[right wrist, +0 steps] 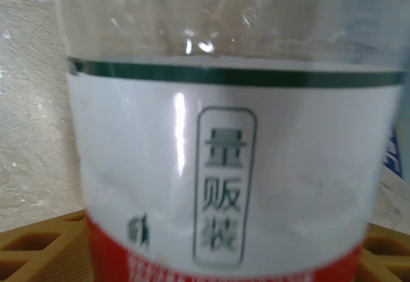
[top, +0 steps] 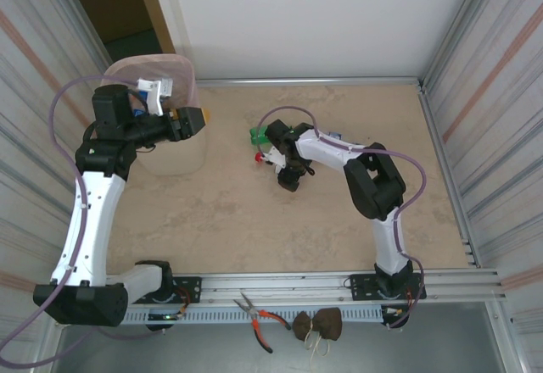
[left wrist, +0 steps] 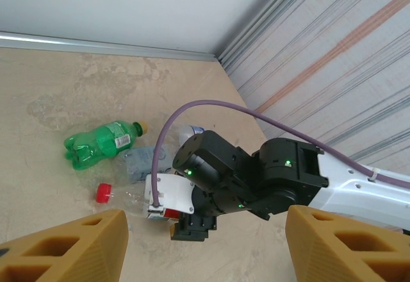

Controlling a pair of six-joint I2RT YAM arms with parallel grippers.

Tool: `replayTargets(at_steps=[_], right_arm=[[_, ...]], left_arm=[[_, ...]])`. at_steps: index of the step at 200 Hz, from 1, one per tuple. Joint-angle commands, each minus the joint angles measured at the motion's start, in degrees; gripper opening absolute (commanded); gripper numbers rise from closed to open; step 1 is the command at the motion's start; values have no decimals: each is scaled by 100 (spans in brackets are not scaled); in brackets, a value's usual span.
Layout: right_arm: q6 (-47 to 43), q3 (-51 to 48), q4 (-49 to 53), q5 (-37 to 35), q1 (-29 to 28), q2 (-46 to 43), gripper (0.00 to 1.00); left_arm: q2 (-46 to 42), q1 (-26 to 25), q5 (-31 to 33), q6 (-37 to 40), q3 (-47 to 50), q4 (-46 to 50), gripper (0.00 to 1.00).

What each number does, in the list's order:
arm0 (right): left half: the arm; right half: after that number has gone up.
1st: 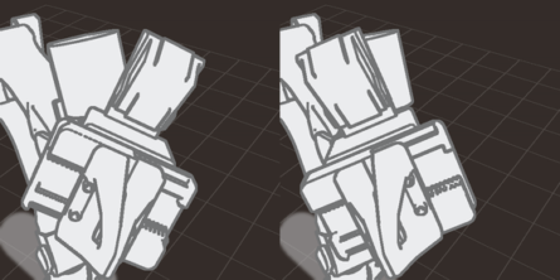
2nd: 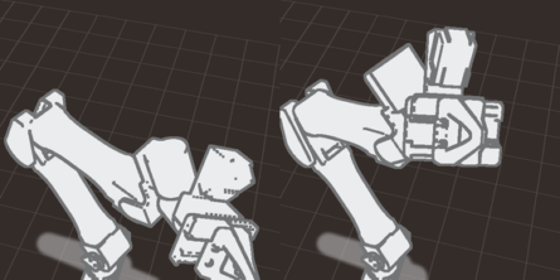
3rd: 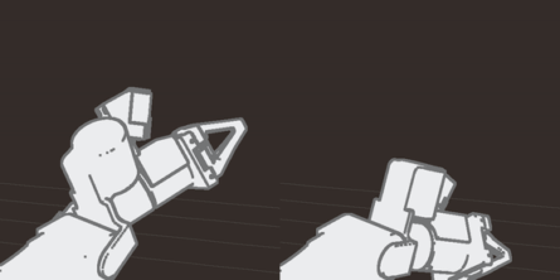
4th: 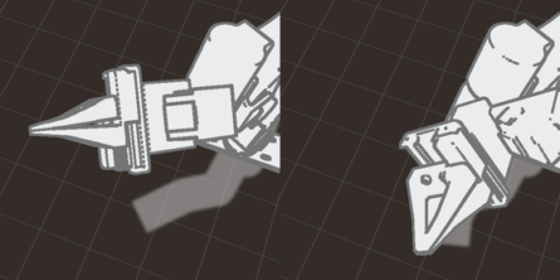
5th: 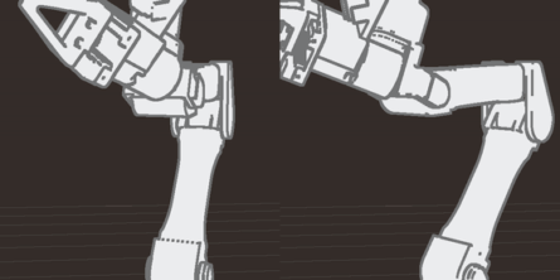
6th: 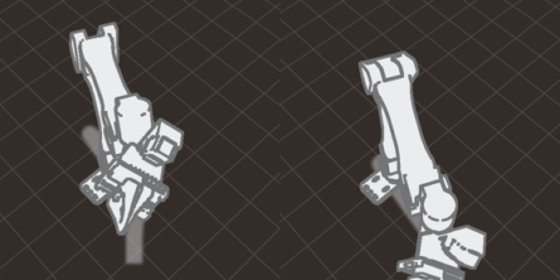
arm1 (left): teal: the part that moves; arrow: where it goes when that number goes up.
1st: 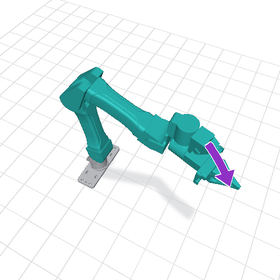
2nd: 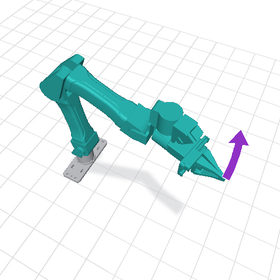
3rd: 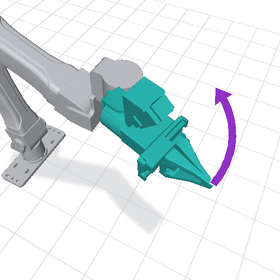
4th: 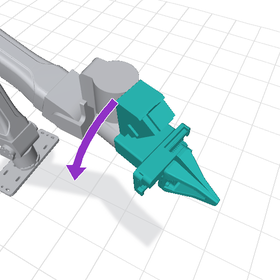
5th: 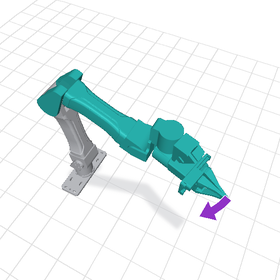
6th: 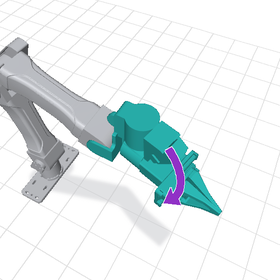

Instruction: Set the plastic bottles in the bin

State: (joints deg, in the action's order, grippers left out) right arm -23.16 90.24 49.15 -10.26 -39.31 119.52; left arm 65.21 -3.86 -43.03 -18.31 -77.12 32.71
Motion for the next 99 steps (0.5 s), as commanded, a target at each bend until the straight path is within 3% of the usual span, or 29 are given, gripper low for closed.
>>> replayTargets(at_steps=[1,99], right_arm=[[22,25,-36,102,-7,83,72],[261,-291,-159,450,3,-560,59]], left_arm=[[44,-61,23,-6,-75,-39,66],[38,-124,-3,-59,-101,-140,65]])
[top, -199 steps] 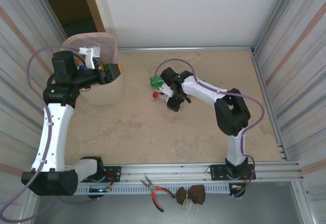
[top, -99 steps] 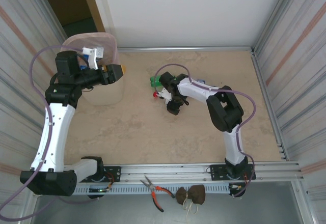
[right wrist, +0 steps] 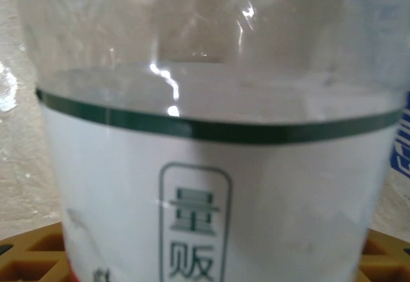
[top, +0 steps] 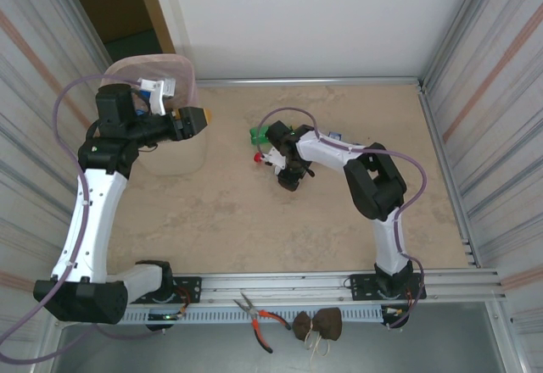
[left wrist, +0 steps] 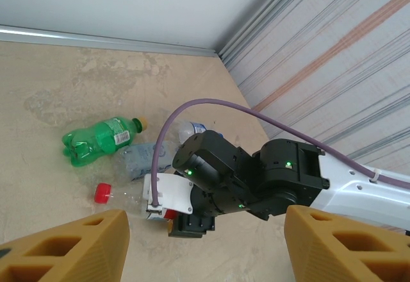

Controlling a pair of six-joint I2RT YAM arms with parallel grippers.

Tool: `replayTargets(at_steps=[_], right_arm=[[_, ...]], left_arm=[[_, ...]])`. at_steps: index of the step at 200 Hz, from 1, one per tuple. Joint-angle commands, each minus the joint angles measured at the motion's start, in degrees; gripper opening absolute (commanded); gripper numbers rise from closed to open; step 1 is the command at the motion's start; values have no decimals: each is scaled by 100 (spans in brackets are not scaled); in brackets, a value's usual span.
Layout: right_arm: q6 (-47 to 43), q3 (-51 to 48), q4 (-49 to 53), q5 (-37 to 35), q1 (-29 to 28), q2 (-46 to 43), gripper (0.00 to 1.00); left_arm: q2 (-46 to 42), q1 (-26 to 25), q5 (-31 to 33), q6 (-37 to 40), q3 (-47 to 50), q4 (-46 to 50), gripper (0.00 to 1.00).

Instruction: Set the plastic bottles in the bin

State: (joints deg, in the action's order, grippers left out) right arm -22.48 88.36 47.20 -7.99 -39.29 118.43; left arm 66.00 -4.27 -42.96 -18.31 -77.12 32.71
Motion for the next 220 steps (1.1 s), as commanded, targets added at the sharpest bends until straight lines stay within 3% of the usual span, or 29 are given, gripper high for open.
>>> replayTargets(at_steps=[1,93,174,220], right_arm=[[197,-110,35,238,0,-465,59],[979,-860,-575,1505,124,-2433,58],[2135,-1742,-2424,3162,734,-4536,56],[2805,-2067,-3423,3912,879,-5235,55]], left_arm=[[-42,-83,-10,-54,-101,-150,65],[20,-413,-28,-339,-124,-768,65],[39,-1312,34,-438,-176,-1889,74],[200,-1941,-28,46,-407,-2076,78]])
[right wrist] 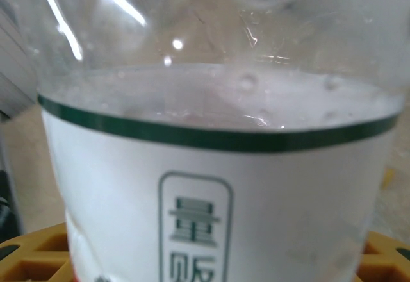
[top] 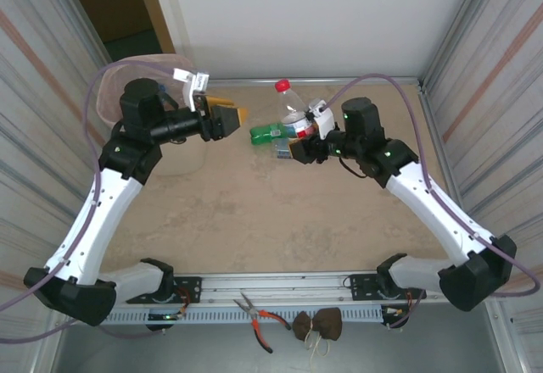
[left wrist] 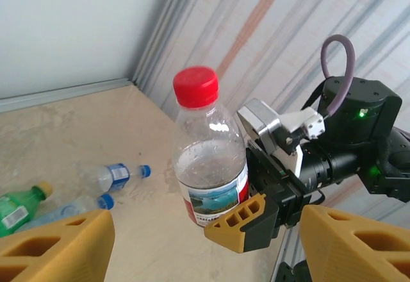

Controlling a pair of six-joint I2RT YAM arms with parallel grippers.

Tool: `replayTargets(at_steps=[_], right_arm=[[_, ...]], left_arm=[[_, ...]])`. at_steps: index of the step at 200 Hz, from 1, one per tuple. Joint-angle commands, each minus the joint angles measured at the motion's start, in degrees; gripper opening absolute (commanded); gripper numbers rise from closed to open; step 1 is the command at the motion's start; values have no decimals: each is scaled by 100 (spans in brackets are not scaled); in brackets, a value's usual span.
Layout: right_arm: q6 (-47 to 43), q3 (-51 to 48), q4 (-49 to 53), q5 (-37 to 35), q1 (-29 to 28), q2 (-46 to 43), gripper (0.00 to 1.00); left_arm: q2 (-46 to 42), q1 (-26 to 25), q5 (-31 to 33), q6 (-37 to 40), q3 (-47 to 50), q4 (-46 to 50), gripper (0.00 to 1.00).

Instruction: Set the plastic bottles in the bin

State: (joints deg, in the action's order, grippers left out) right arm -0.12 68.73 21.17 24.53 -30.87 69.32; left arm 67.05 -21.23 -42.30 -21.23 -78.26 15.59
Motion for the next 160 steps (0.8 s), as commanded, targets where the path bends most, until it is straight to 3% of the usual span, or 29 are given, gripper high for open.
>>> replayTargets(at_steps=[1,83,160], right_arm=[[581,-105,-835,672,38,-341,55],[1333,-203,-1862,1720,7,-1054,55],[1393,-98,-2192,2580,-354,-1226,55]], left_arm=[[101,-251,-102,343,-299,-369,78],[358,-1109,-442,892,-512,-810,81],[612,-1951,-860,1584,-1122,-803,82]])
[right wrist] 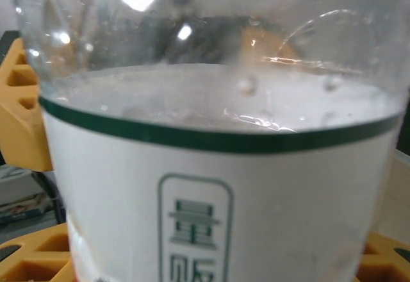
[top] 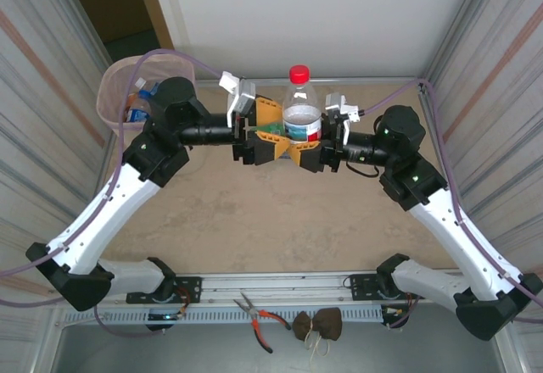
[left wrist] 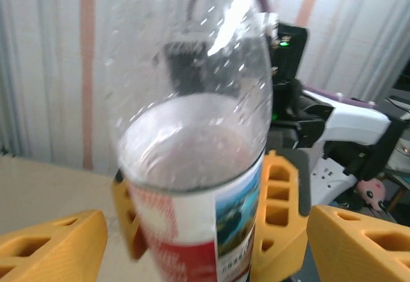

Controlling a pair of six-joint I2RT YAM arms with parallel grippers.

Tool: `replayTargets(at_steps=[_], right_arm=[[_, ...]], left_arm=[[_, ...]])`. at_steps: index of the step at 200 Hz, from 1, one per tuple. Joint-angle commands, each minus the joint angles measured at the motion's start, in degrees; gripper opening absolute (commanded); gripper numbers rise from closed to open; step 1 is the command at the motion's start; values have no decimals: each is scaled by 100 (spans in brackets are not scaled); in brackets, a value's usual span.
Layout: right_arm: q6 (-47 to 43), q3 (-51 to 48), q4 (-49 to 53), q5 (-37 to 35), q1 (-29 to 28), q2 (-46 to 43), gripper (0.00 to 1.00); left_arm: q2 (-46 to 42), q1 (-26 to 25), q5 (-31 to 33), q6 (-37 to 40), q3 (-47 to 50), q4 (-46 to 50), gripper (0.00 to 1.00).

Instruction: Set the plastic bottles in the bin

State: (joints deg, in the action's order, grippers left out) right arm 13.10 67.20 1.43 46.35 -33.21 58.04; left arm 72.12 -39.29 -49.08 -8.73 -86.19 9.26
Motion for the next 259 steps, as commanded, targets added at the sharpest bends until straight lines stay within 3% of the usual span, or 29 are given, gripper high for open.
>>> replayTargets(at_steps=[1,107,204,259], right_arm=[[66,60,-216,400,-118,-99,55],[-142,188,5,461,-332,-263,54],[-233,141,163,292,-339,-383,55],[-359,126,433,-65,-344,-482,76]], left_arm=[[111,-152,-177,340,-337,-169,82],[331,-584,-834,669,-526,-248,66],[373,-642,-860,618,-530,-350,55],[296,-644,-606,777,-560,-165,56]])
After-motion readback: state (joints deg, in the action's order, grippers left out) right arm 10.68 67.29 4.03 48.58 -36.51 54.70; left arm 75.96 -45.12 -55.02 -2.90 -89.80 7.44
